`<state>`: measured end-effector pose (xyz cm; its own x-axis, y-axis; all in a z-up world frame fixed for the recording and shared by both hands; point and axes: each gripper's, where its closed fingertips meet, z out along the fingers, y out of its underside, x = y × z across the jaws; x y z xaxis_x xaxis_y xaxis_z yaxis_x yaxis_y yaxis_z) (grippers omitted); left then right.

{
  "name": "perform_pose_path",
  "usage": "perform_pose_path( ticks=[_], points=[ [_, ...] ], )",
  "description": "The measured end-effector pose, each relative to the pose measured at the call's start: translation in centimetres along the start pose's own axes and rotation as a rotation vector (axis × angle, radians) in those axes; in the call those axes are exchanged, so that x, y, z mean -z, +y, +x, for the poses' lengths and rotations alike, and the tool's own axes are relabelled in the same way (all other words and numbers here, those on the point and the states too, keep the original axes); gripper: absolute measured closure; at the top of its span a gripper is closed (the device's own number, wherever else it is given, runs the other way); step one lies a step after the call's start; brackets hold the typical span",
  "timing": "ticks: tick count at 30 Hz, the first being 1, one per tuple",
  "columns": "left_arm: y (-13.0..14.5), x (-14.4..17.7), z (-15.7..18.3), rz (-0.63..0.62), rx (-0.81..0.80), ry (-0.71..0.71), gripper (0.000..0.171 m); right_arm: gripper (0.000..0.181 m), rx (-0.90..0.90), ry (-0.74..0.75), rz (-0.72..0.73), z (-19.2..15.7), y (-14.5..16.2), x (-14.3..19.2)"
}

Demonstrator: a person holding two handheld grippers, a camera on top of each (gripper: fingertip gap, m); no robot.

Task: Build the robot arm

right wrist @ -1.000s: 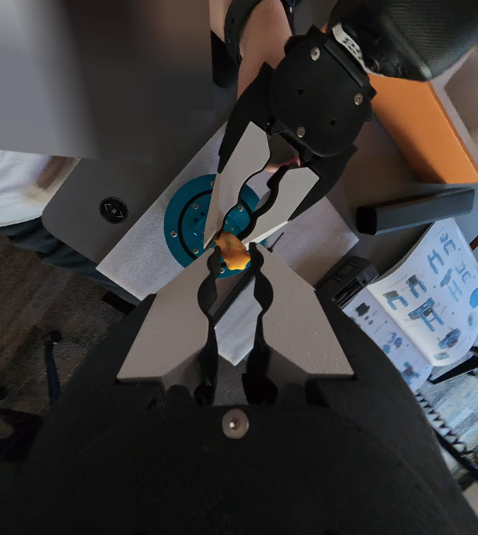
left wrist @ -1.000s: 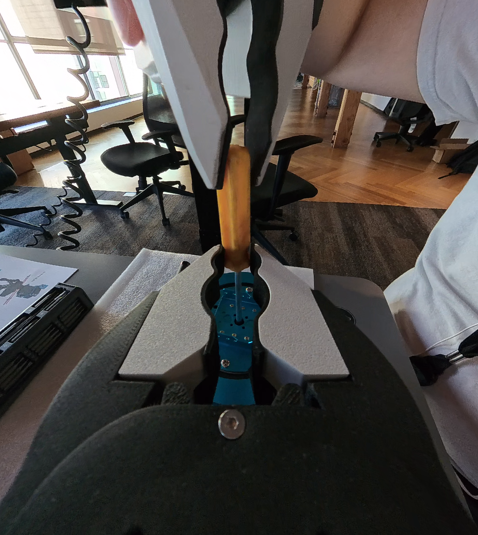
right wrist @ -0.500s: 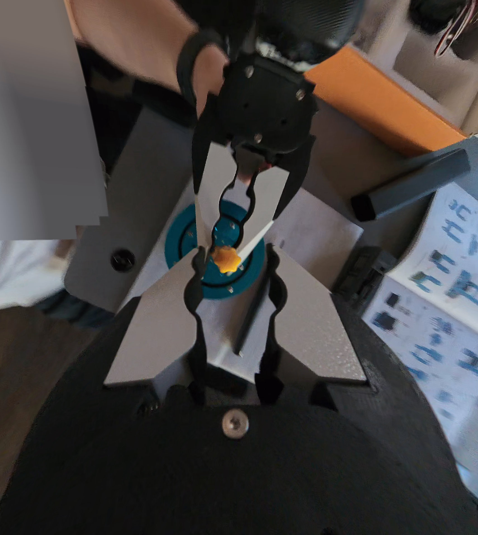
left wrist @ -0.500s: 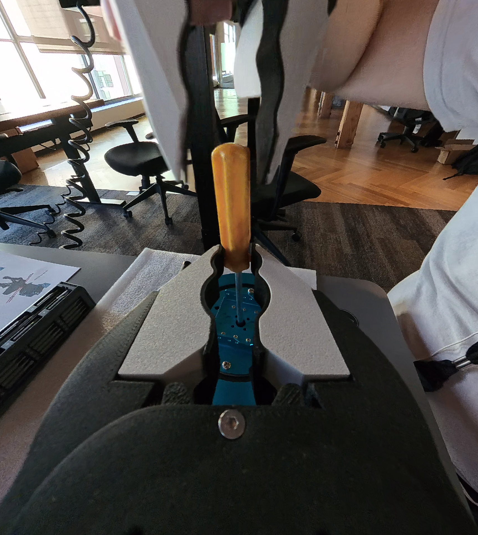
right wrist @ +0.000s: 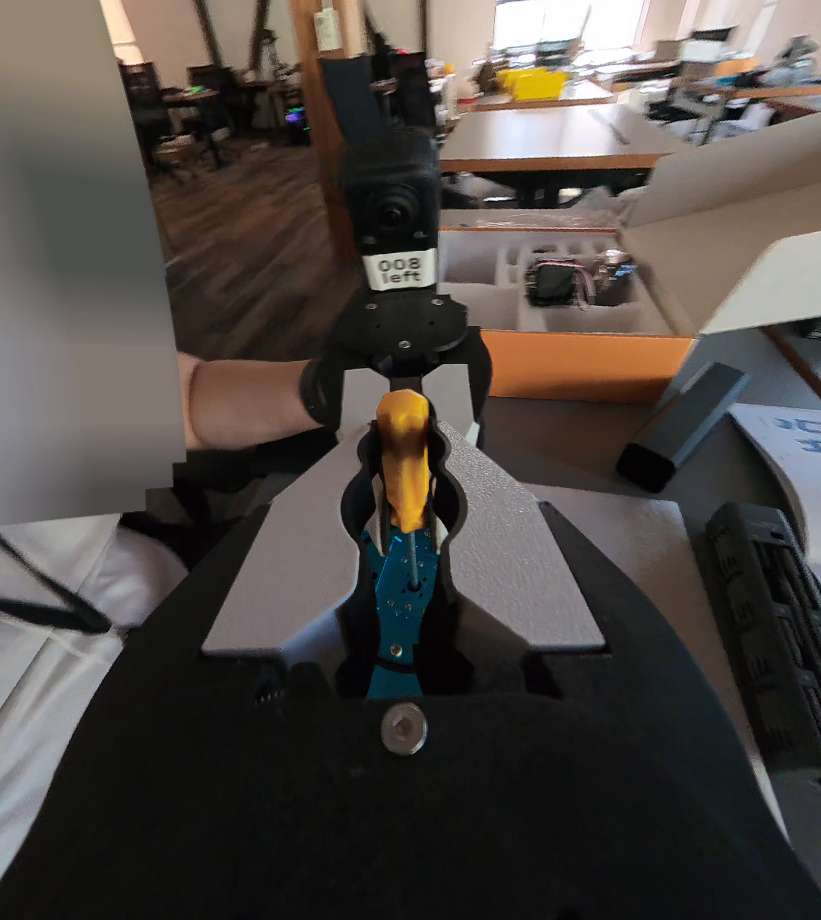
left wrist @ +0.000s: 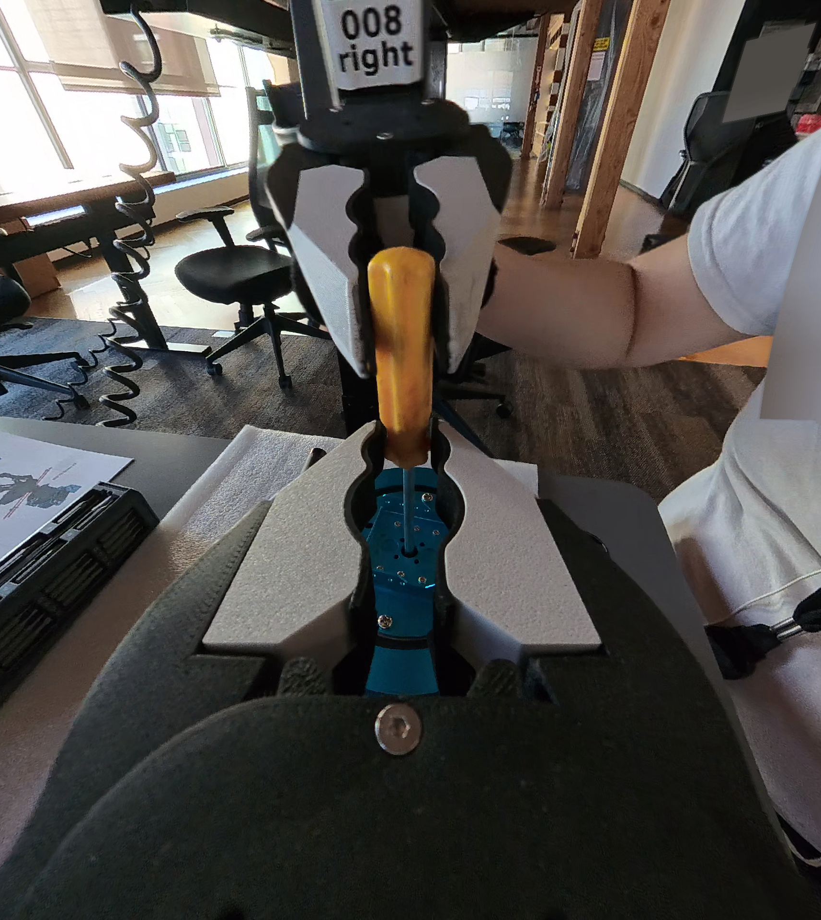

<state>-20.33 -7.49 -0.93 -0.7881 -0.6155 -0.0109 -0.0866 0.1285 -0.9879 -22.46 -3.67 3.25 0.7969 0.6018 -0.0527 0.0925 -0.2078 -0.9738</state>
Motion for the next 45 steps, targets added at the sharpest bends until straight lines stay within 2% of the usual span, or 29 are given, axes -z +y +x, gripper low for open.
perform_pose_path(
  ticks=[4, 6, 8, 10, 12, 13, 15, 17, 21, 23, 26, 27, 28, 29, 31, 33, 37, 39, 41, 42, 44, 45],
  points=[
    [0.1, 0.0, -0.1, -0.009, -0.012, -0.014, 0.154, 0.164, -0.040, 0.300, 0.065, 0.5, -0.1, -0.1],
    [0.0, -0.1, 0.2, -0.005, -0.015, -0.006, 0.154, 0.164, -0.028, 0.360, 0.100, 0.3, -0.2, 0.0],
    [0.0, -0.1, 0.3, -0.004, -0.018, -0.002, 0.154, 0.164, 0.022, 0.283, 0.098, 0.0, -0.3, 0.0],
    [0.0, -0.2, 0.2, -0.004, -0.014, -0.001, 0.154, 0.151, 0.043, 0.145, 0.105, -0.1, -0.6, 0.3],
    [0.0, -0.2, 0.2, -0.005, -0.011, -0.003, 0.154, 0.164, 0.036, 0.014, 0.108, -0.3, -0.7, 0.5],
    [0.0, -0.3, 0.1, -0.006, -0.011, -0.005, 0.154, 0.164, 0.025, -0.029, 0.095, -0.5, -0.5, 0.6],
    [0.0, -0.3, 0.2, -0.006, -0.013, -0.002, 0.154, 0.164, 0.049, -0.023, 0.085, -0.6, -0.5, 0.5],
    [0.0, -0.2, 0.2, -0.008, -0.020, -0.010, 0.154, 0.164, 0.058, 0.061, 0.097, -0.4, -0.5, 0.4],
    [0.1, -0.2, 0.0, -0.017, -0.025, -0.027, 0.154, 0.163, -0.083, 0.332, 0.209, 0.3, -0.5, 0.5],
    [0.1, -0.3, 0.1, -0.017, -0.029, -0.026, 0.154, 0.164, -0.057, 0.429, 0.217, 0.3, -0.6, 0.7],
    [0.1, -0.4, 0.0, -0.015, -0.025, -0.025, 0.155, 0.161, 0.046, 0.351, 0.154, 0.3, -0.8, 0.6],
    [0.1, -0.4, 0.0, -0.014, -0.020, -0.024, 0.154, 0.150, 0.051, 0.287, 0.165, 0.2, -1.3, 0.7],
    [0.0, -0.5, 0.0, -0.014, -0.018, -0.021, 0.154, 0.152, 0.052, 0.203, 0.172, -0.1, -1.7, 0.8],
    [0.0, -0.5, 0.1, -0.015, -0.020, -0.016, 0.155, 0.163, 0.054, 0.119, 0.157, -0.6, -1.7, 0.8],
    [0.1, -0.6, 0.0, -0.019, -0.024, -0.027, 0.154, 0.164, 0.057, 0.110, 0.128, -0.1, -1.6, 1.1],
    [0.0, -0.6, 0.1, -0.019, -0.023, -0.022, 0.155, 0.164, 0.069, 0.169, 0.123, -0.2, -1.6, 0.9],
    [0.1, -0.5, 0.2, -0.020, -0.026, -0.021, 0.156, 0.163, -0.024, 0.456, 0.189, 0.1, -1.6, 0.9],
    [0.1, -0.5, 0.3, -0.021, -0.029, -0.017, 0.155, 0.163, -0.026, 0.548, 0.203, 0.0, -1.6, 0.9],
    [0.1, -0.4, 0.2, -0.019, -0.028, -0.023, 0.155, 0.163, 0.034, 0.509, 0.153, 0.1, -1.6, 0.8],
    [0.1, -0.4, 0.1, -0.019, -0.026, -0.026, 0.155, 0.162, 0.059, 0.435, 0.119, 0.2, -1.6, 0.6],
    [0.1, -0.4, 0.2, -0.019, -0.023, -0.020, 0.156, 0.148, 0.103, 0.240, 0.062, 0.0, -1.3, 0.4],
    [0.1, -0.5, 0.2, -0.019, -0.024, -0.018, 0.156, 0.151, 0.098, 0.143, 0.043, -0.1, -1.2, 0.3]
  ],
)
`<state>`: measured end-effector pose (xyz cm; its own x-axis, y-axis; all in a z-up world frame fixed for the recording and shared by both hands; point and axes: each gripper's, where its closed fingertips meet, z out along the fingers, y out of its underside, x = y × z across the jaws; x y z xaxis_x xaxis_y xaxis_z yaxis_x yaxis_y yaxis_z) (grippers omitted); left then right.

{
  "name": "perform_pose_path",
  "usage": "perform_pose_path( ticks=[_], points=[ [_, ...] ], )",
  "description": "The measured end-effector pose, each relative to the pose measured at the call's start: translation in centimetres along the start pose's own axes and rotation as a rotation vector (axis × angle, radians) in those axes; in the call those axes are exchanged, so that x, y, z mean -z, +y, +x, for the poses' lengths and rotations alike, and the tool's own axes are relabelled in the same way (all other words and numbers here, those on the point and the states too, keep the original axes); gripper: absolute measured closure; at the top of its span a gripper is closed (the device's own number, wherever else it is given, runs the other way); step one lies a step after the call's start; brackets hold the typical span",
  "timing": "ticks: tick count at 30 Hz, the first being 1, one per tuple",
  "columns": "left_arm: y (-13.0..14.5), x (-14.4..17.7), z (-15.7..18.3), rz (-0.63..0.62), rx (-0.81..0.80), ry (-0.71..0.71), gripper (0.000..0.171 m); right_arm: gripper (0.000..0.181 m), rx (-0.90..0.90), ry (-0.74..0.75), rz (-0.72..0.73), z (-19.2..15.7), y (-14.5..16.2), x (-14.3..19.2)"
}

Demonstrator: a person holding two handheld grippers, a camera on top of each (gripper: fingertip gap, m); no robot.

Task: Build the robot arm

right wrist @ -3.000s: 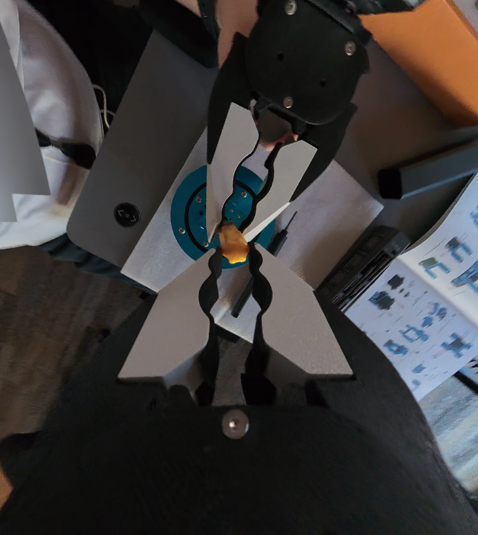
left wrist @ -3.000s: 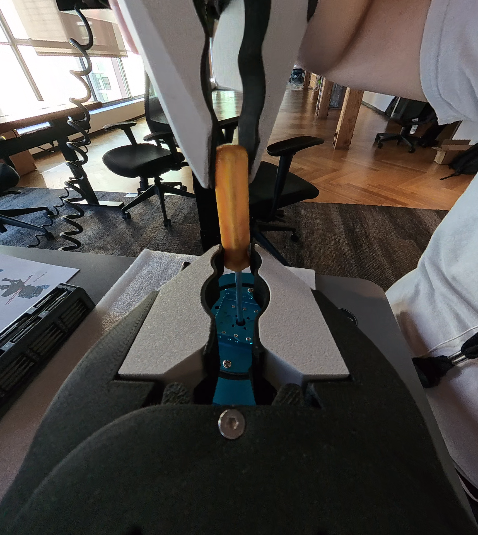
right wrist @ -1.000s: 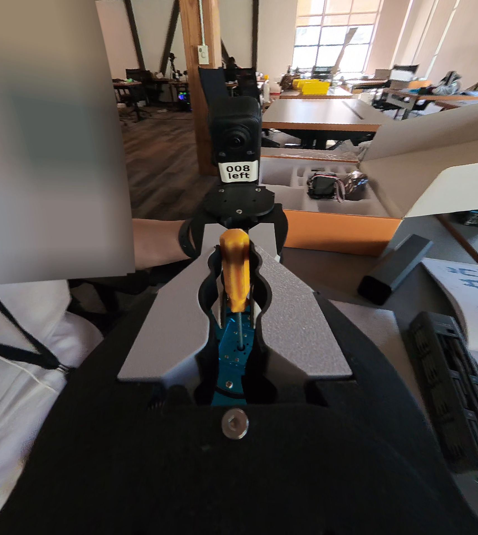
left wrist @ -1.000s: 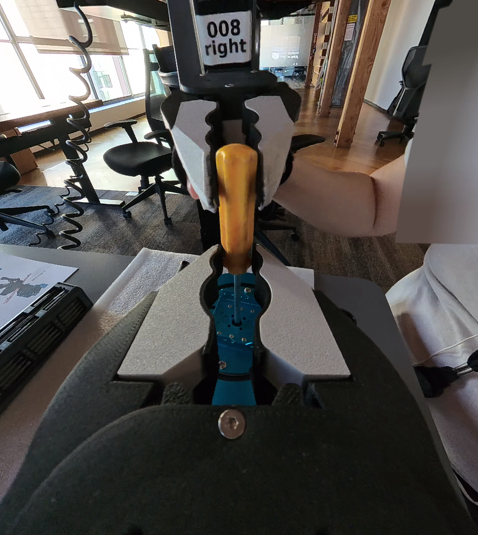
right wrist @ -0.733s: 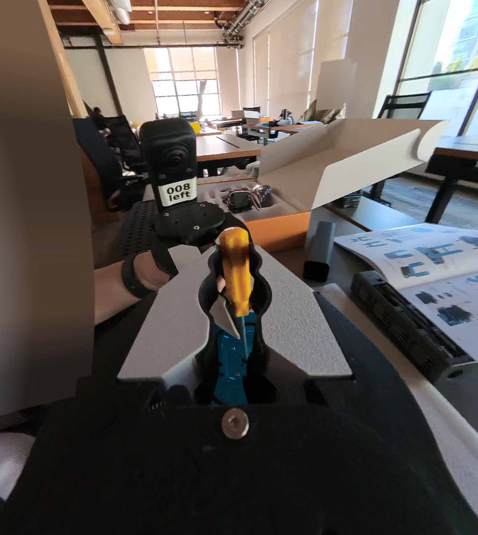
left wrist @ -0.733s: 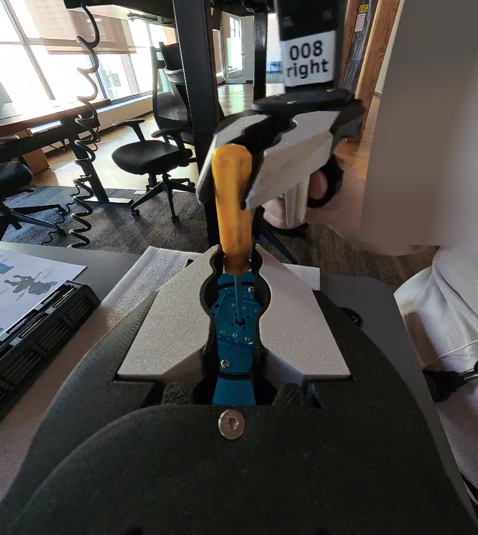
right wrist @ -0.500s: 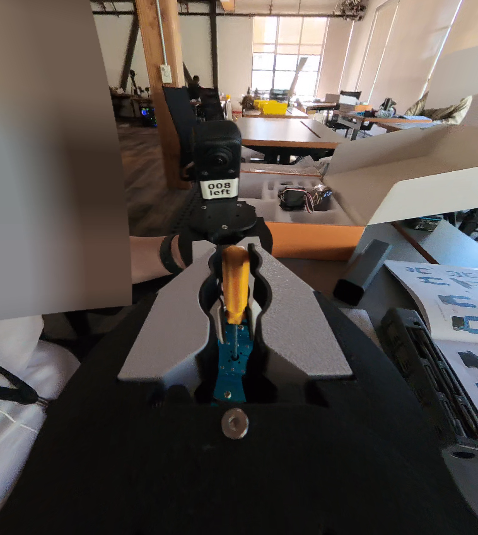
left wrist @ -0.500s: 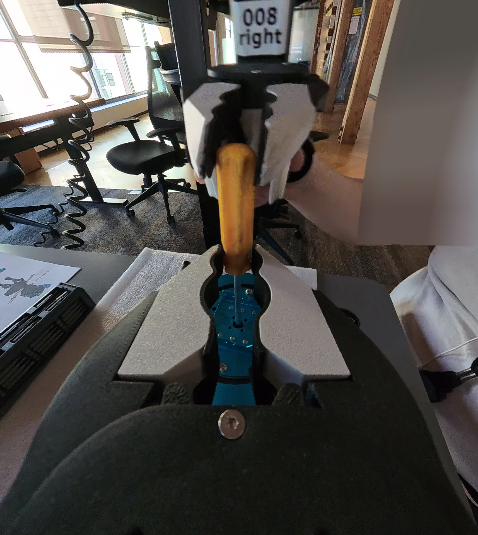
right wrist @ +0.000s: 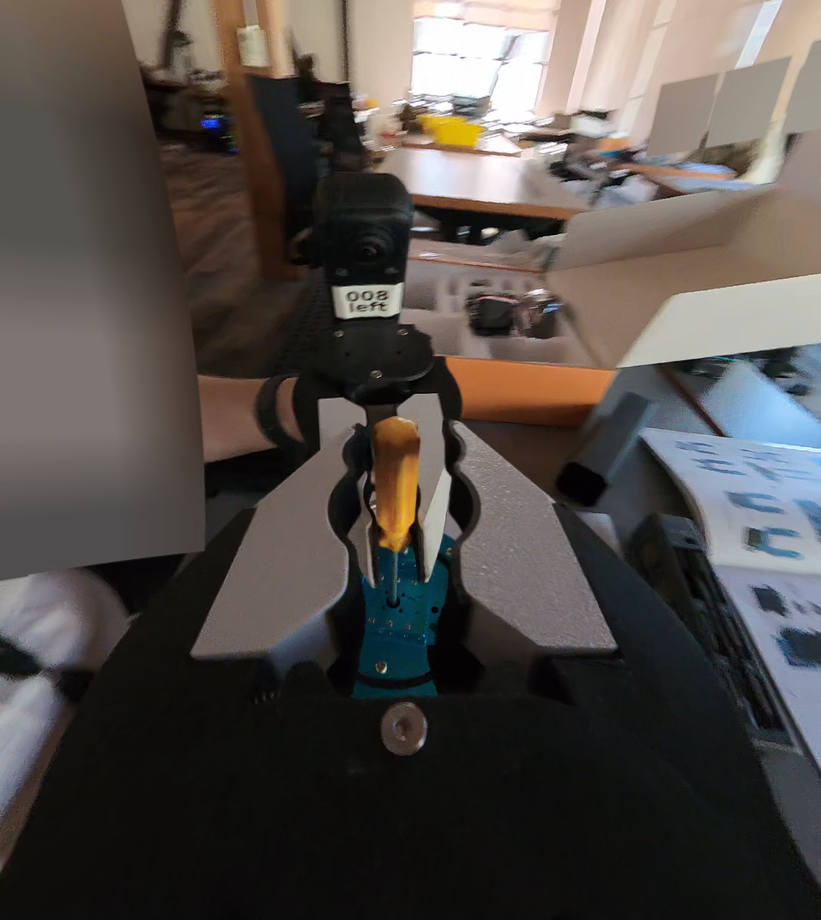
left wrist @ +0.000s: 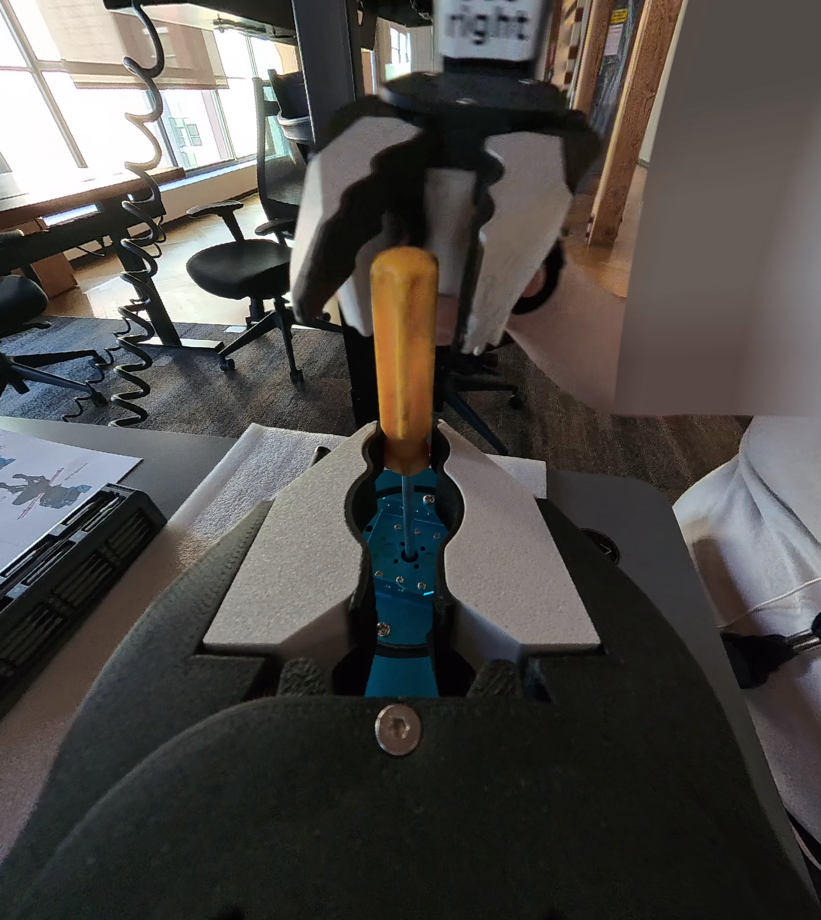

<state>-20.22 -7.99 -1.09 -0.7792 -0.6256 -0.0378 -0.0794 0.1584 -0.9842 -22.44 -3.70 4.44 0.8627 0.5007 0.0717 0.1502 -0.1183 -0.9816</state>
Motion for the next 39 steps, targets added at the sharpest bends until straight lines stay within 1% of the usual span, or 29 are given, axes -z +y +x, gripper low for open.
perform_pose_path(
  ticks=[1, 2, 4, 6, 9, 10, 11, 12, 13, 14, 15, 16, 17, 18, 19, 21, 23, 25, 26, 27, 28, 29, 31, 32, 33, 34, 35, 37, 39],
  points=[
    [0.0, -0.1, 0.1, -0.002, -0.003, 0.002, 0.156, 0.161, -0.013, -0.100, -0.019, -0.4, 0.2, 0.0],
    [0.0, -0.2, 0.1, -0.004, -0.005, 0.002, 0.155, 0.165, -0.029, -0.178, -0.037, -0.8, 0.4, 0.1],
    [0.0, -0.2, -0.2, -0.006, 0.000, -0.013, 0.156, 0.165, -0.026, -0.137, -0.056, 0.0, 0.5, -0.1],
    [0.0, -0.1, -0.2, -0.003, 0.010, -0.008, 0.155, 0.165, -0.054, -0.025, -0.053, 0.1, 0.5, -0.5],
    [0.0, -0.2, 0.0, -0.009, -0.006, -0.016, 0.154, 0.164, -0.168, 0.246, 0.022, 0.4, 0.4, -0.2],
    [0.0, -0.3, 0.1, -0.013, -0.013, -0.015, 0.154, 0.164, -0.167, 0.328, 0.047, 0.5, 0.4, 0.0],
    [0.0, -0.4, 0.1, -0.015, -0.018, -0.015, 0.154, 0.165, -0.149, 0.374, 0.059, 0.5, 0.3, 0.0],
    [0.0, -0.4, 0.1, -0.014, -0.018, -0.014, 0.154, 0.165, -0.123, 0.373, 0.051, 0.4, 0.3, 0.0],
    [0.0, -0.4, 0.1, -0.011, -0.014, -0.013, 0.154, 0.165, -0.097, 0.327, 0.033, 0.4, 0.3, -0.1],
    [0.0, -0.3, 0.0, -0.008, -0.006, -0.013, 0.154, 0.163, -0.071, 0.243, 0.009, 0.3, 0.4, -0.2],
    [0.0, -0.3, 0.0, -0.004, 0.001, -0.012, 0.154, 0.155, -0.050, 0.141, -0.012, 0.1, 0.4, -0.3],
    [0.0, -0.3, -0.1, -0.002, 0.007, -0.010, 0.154, 0.154, -0.048, 0.040, -0.028, -0.1, 0.5, -0.3],
    [0.0, -0.3, -0.1, 0.000, 0.011, -0.008, 0.154, 0.164, -0.064, -0.038, -0.035, -0.2, 0.5, -0.1],
    [0.0, -0.4, -0.2, -0.001, 0.012, -0.011, 0.154, 0.164, -0.069, -0.081, -0.043, 0.0, 0.5, -0.1],
    [0.0, -0.4, -0.3, -0.003, 0.013, -0.021, 0.154, 0.165, -0.062, -0.080, -0.041, 0.3, 0.6, -0.1],
    [0.0, -0.4, -0.6, -0.007, 0.017, -0.036, 0.154, 0.164, -0.095, -0.001, -0.036, 0.8, 0.6, -0.3],
    [0.1, -0.3, -0.6, -0.006, 0.014, -0.041, 0.154, 0.164, -0.185, 0.149, 0.012, 0.8, 0.7, -0.3],
    [0.0, -0.4, -0.4, -0.003, 0.010, -0.034, 0.154, 0.164, -0.216, 0.329, 0.091, 0.7, 0.6, 0.1],
    [0.0, -0.5, -0.2, -0.003, 0.007, -0.026, 0.154, 0.164, -0.205, 0.387, 0.118, 0.6, 0.6, 0.2],
    [0.0, -0.5, -0.1, -0.004, 0.006, -0.022, 0.154, 0.164, -0.180, 0.401, 0.120, 0.6, 0.6, 0.2],
    [0.0, -0.5, -0.2, -0.003, 0.007, -0.024, 0.154, 0.165, -0.156, 0.372, 0.099, 0.6, 0.6, 0.2],
    [0.0, -0.5, -0.3, -0.001, 0.013, -0.026, 0.154, 0.165, -0.145, 0.305, 0.066, 0.7, 0.6, 0.1],
    [0.0, -0.4, -0.4, 0.003, 0.027, -0.022, 0.154, 0.155, -0.116, 0.110, 0.009, 0.4, 0.6, 0.0],
    [0.0, -0.4, -0.5, 0.004, 0.030, -0.023, 0.154, 0.159, -0.118, 0.024, -0.021, 0.3, 0.8, 0.2],
    [0.0, -0.4, -0.6, 0.002, 0.032, -0.027, 0.154, 0.165, -0.123, -0.022, -0.044, 0.6, 0.9, 0.4],
    [0.0, -0.4, -0.6, -0.001, 0.032, -0.032, 0.154, 0.164, -0.120, -0.050, -0.057, 0.7, 1.0, 0.4],
    [0.0, -0.5, -0.7, -0.004, 0.029, -0.038, 0.154, 0.164, -0.105, -0.047, -0.066, 0.7, 1.0, 0.3],
    [0.1, -0.4, -0.7, -0.011, 0.017, -0.048, 0.154, 0.164, -0.102, 0.010, -0.063, 0.8, 1.0, 0.2],
    [0.1, -0.4, -0.7, -0.014, 0.008, -0.064, 0.155, 0.164, -0.173, 0.138, -0.024, 1.0, 1.1, 0.2]
  ],
)
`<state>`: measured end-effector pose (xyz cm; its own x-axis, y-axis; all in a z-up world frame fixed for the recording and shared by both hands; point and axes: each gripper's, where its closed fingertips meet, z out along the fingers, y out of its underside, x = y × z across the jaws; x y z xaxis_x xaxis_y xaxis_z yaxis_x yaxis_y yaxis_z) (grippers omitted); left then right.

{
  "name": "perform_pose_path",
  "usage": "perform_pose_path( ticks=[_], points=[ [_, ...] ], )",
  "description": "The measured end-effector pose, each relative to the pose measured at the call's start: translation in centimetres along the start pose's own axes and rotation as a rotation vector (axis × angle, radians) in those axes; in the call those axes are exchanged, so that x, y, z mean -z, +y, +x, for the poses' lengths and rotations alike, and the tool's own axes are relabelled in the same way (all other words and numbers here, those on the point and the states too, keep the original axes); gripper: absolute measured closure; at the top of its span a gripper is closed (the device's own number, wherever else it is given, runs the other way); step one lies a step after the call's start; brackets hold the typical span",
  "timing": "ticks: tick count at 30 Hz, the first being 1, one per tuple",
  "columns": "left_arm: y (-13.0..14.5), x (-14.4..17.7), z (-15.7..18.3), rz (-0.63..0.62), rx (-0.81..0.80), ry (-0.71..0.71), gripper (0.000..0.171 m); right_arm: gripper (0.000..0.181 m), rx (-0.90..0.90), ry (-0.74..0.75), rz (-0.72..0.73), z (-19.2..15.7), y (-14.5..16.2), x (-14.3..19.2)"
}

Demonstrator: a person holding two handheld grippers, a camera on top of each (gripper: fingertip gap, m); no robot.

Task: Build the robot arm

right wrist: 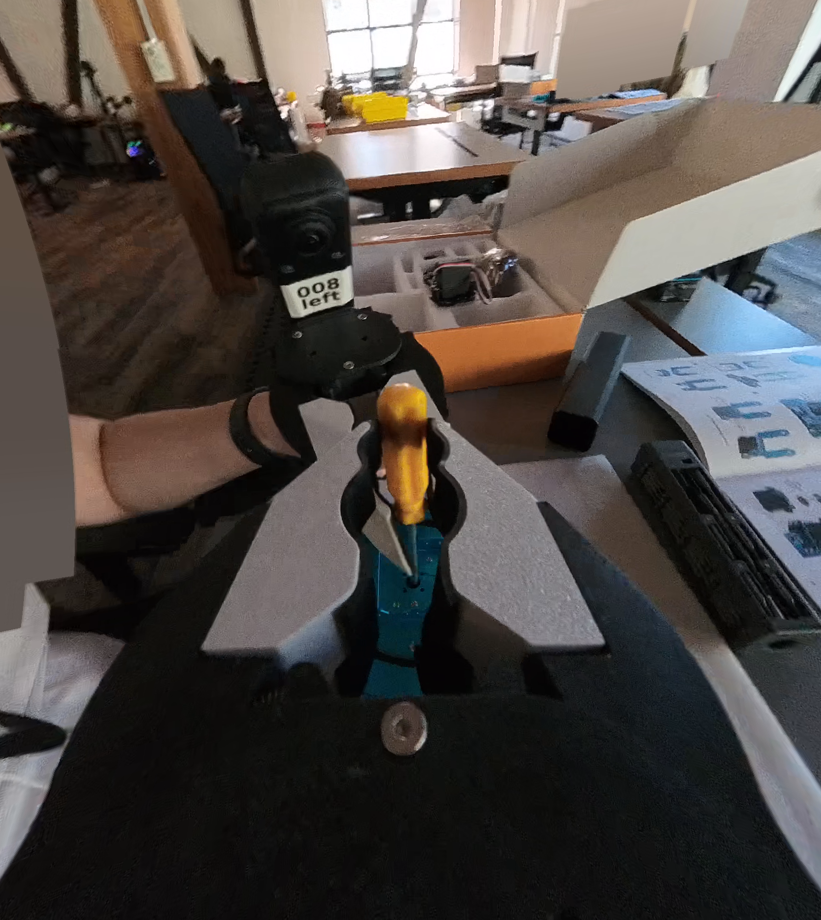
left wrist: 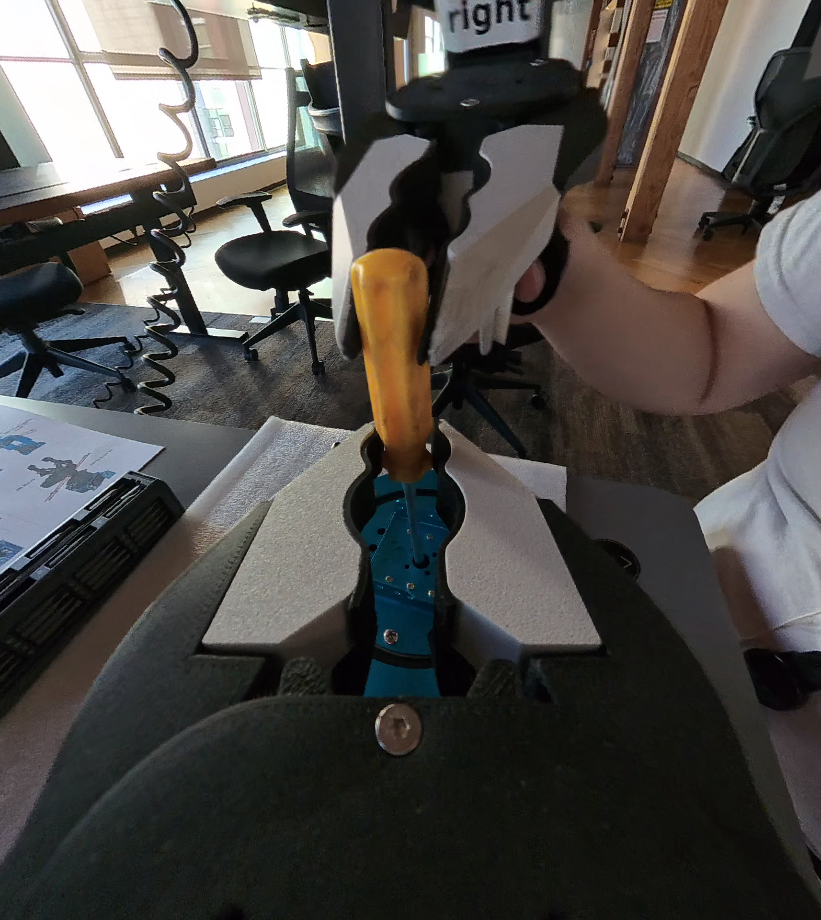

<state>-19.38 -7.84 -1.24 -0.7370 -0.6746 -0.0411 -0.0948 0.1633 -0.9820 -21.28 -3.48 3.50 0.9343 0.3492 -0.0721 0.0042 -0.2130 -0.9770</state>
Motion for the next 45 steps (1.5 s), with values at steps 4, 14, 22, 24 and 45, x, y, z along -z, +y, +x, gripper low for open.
perform_pose_path(
  ticks=[4, 14, 22, 24, 45],
  points=[
    [-0.1, -0.2, 0.2, 0.000, -0.008, 0.010, 0.157, 0.164, -0.023, 0.280, 0.113, -0.3, 0.1, 0.5],
    [0.0, -0.1, 0.5, -0.003, 0.000, 0.028, 0.157, 0.165, 0.133, -0.226, -0.009, -1.2, -0.2, -0.1],
    [0.0, -0.7, 0.5, -0.005, -0.014, 0.006, 0.160, 0.163, 0.064, 0.273, 0.097, -0.4, -0.1, 0.2],
    [0.0, -0.7, 0.5, -0.001, -0.001, 0.015, 0.160, 0.163, 0.152, 0.226, 0.045, -0.4, -0.2, 0.0],
    [0.1, -1.0, 0.5, -0.004, 0.018, 0.017, 0.161, 0.164, 0.118, -0.060, -0.111, -1.2, 0.4, -0.1]
  ],
)
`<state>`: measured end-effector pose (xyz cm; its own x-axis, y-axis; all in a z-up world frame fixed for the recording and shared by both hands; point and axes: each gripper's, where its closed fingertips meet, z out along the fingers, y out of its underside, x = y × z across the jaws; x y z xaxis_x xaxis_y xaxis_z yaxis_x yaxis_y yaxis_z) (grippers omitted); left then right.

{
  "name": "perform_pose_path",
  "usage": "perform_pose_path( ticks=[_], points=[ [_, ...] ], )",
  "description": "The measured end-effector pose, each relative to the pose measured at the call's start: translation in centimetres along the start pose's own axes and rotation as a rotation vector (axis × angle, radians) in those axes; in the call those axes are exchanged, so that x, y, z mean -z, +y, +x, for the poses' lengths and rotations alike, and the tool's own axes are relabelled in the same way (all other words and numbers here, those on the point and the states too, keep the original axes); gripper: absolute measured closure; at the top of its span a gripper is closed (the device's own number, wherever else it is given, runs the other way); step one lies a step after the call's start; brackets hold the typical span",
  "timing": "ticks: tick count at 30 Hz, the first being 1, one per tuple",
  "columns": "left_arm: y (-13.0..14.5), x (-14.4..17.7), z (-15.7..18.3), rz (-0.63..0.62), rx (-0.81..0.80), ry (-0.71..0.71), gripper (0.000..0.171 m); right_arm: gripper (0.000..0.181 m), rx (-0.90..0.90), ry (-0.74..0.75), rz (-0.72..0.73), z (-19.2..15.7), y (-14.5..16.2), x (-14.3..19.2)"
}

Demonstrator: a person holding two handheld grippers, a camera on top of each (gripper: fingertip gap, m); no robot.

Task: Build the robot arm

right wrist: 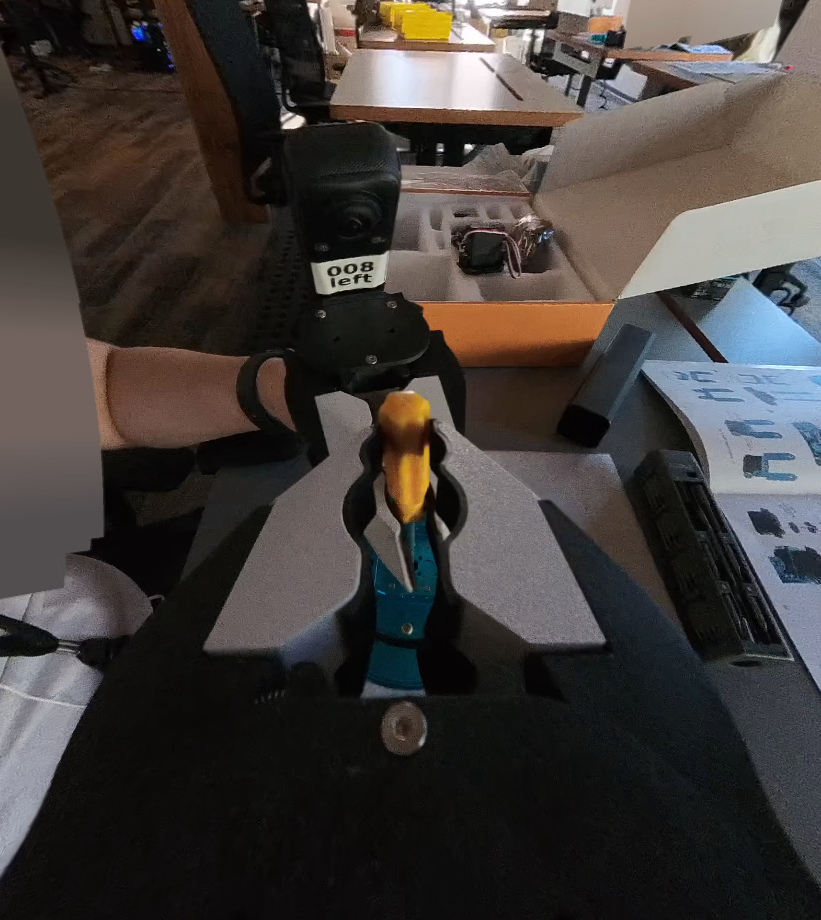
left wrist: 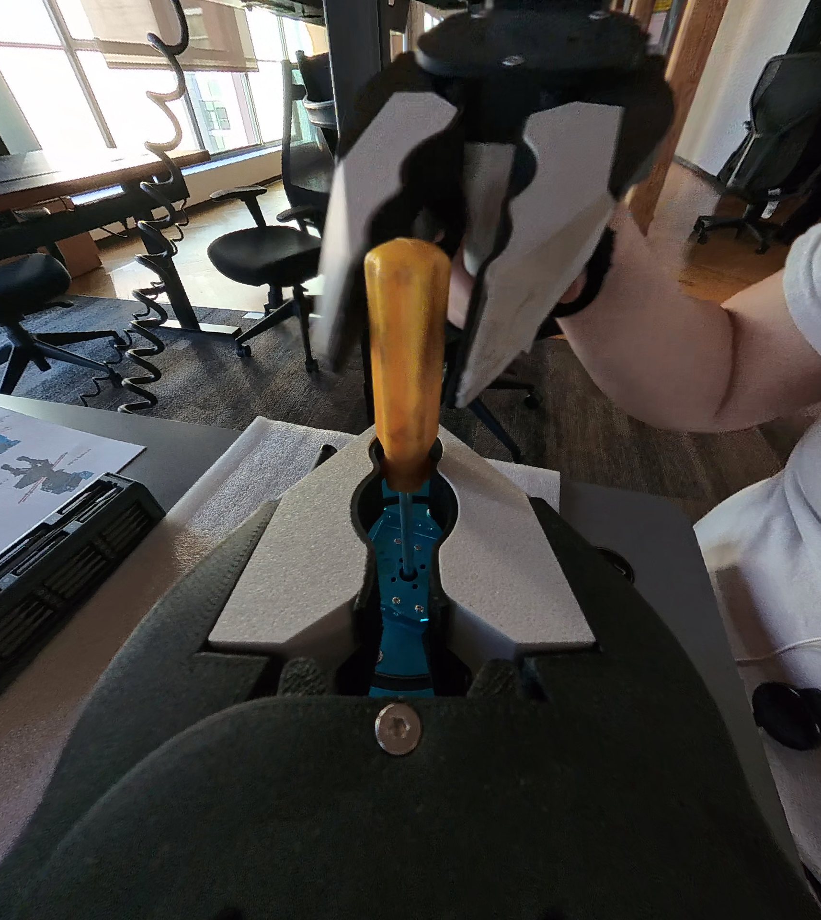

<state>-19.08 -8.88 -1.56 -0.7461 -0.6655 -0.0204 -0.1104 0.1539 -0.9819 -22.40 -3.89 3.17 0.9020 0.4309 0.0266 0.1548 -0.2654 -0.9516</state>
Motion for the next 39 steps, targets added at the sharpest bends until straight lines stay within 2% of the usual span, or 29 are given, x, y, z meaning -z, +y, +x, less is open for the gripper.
perform_pose_path(
  ticks=[3, 7, 10, 12, 14, 15, 16, 18, 20, 23, 26, 28, 29, 31, 32, 33, 35, 37, 39],
  points=[
    [0.0, 0.0, -0.1, -0.005, -0.006, -0.013, 0.161, 0.163, 0.014, 0.040, 0.004, 0.4, 0.1, -0.1],
    [0.1, 0.0, -0.6, -0.006, -0.004, -0.044, 0.162, 0.163, -0.170, 0.311, 0.069, 1.4, 0.3, -0.2],
    [0.2, 0.1, -0.3, -0.004, -0.001, -0.018, 0.162, 0.165, -0.109, 0.426, 0.059, 1.0, 0.3, -0.1],
    [0.1, 0.1, -0.3, -0.004, 0.001, -0.024, 0.162, 0.164, -0.037, 0.359, 0.008, 1.0, 0.5, -0.1],
    [0.1, 0.1, -0.4, -0.008, -0.001, -0.022, 0.162, 0.141, -0.016, 0.252, -0.027, 1.3, 0.4, -0.2],
    [0.1, 0.1, -0.4, -0.009, -0.003, -0.022, 0.162, 0.146, -0.004, 0.172, -0.026, 1.0, 0.2, -0.2],
    [0.1, 0.1, -0.3, -0.009, -0.004, -0.019, 0.162, 0.164, 0.010, 0.080, -0.017, 0.3, -0.1, -0.2],
    [0.2, 0.1, -0.4, -0.012, -0.005, -0.024, 0.162, 0.163, 0.005, 0.043, -0.011, 0.6, 0.0, -0.2],
    [0.2, 0.1, -0.4, -0.013, -0.001, -0.026, 0.162, 0.163, -0.042, 0.080, 0.000, 0.8, 0.1, -0.2],
    [0.2, -0.1, -0.4, -0.007, 0.007, -0.025, 0.162, 0.163, -0.125, 0.265, 0.042, 1.1, 0.4, 0.4],
    [0.2, -0.1, 0.1, -0.003, 0.005, 0.005, 0.162, 0.164, -0.085, 0.405, 0.072, 0.6, 0.3, 0.5],
    [0.2, 0.0, 0.0, 0.000, 0.012, 0.006, 0.162, 0.163, -0.016, 0.373, 0.033, 0.7, 0.2, 0.2],
    [0.2, 0.1, -0.1, 0.003, 0.020, 0.009, 0.162, 0.160, 0.000, 0.310, -0.008, 0.6, 0.5, 0.0],
    [0.2, 0.1, -0.1, 0.006, 0.034, 0.018, 0.162, 0.135, 0.002, 0.199, -0.032, 0.8, 0.4, -0.2],
    [0.2, 0.1, -0.1, 0.005, 0.033, 0.019, 0.162, 0.141, 0.001, 0.143, -0.021, 0.8, 0.1, -0.2],
    [0.2, 0.0, -0.1, 0.003, 0.029, 0.017, 0.162, 0.160, 0.009, 0.068, -0.011, 0.4, -0.1, -0.1],
    [0.2, 0.0, 0.0, -0.001, 0.021, 0.015, 0.162, 0.163, 0.023, 0.013, -0.001, 0.3, -0.1, -0.1],
    [0.2, -0.1, 0.1, -0.001, 0.023, 0.021, 0.162, 0.163, -0.010, 0.045, 0.011, 0.4, 0.0, 0.1],
    [0.2, -0.3, 0.1, 0.001, 0.024, 0.015, 0.162, 0.163, -0.086, 0.148, 0.034, 0.8, 0.2, 0.3]
  ],
)
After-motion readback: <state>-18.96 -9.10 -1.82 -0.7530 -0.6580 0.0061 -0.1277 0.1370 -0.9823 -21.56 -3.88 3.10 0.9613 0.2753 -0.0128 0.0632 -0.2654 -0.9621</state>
